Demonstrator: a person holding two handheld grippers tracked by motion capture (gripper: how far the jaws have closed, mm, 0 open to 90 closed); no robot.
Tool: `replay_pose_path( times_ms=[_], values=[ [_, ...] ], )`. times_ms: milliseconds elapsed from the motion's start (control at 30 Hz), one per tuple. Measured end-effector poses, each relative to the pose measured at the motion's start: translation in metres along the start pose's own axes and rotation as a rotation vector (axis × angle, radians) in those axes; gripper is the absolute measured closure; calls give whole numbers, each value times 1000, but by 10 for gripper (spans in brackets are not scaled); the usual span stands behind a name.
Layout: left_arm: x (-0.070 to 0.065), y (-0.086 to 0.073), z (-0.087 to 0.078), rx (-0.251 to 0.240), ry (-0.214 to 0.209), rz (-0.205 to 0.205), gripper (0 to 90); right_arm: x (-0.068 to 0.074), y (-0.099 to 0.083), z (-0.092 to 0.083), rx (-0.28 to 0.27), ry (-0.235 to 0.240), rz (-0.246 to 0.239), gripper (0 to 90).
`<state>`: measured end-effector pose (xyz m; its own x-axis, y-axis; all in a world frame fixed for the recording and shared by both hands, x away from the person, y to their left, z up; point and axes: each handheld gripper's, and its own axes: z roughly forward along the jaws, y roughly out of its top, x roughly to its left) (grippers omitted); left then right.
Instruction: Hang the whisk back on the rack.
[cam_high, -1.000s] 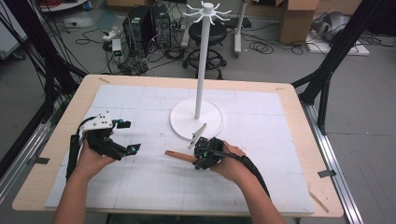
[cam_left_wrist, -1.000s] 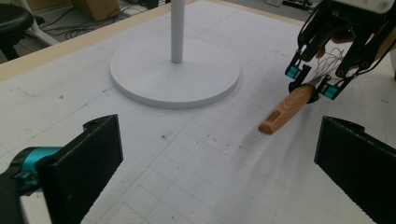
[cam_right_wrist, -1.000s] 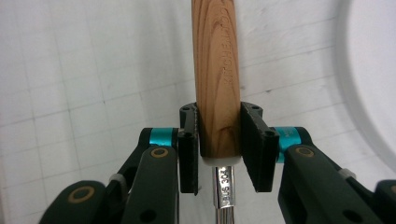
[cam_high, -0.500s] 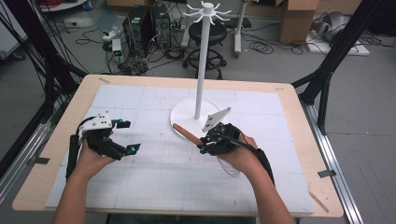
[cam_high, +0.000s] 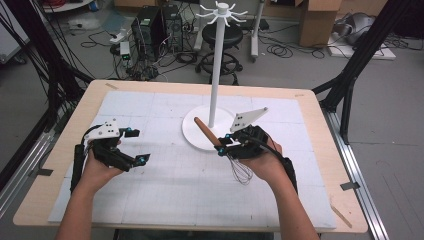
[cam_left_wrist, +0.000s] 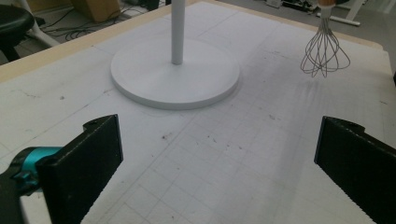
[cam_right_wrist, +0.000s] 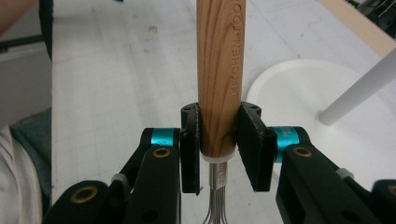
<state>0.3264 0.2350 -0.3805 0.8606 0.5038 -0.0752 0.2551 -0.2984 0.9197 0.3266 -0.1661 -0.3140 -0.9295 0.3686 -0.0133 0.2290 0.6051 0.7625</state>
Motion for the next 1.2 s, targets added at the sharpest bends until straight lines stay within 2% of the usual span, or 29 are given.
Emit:
replay_pose_path(
  times_ms=[100,333,700,933,1200],
  values=[
    [0,0,0,-1,0,0,17,-2,1,-8,-35,-7,15,716],
    [0,0,0,-2,0,-2,17,-8,5,-24,-92,-39,17,715],
    [0,1,-1,-7,-4,-1,16,-26,13,-53,-190,-91,55,715],
    [0,1,-3,-17,-5,1,16,-37,18,-68,-230,-123,71,714],
    [-1,2,-3,-17,-8,1,17,-47,31,-86,-243,-172,79,714]
  ],
)
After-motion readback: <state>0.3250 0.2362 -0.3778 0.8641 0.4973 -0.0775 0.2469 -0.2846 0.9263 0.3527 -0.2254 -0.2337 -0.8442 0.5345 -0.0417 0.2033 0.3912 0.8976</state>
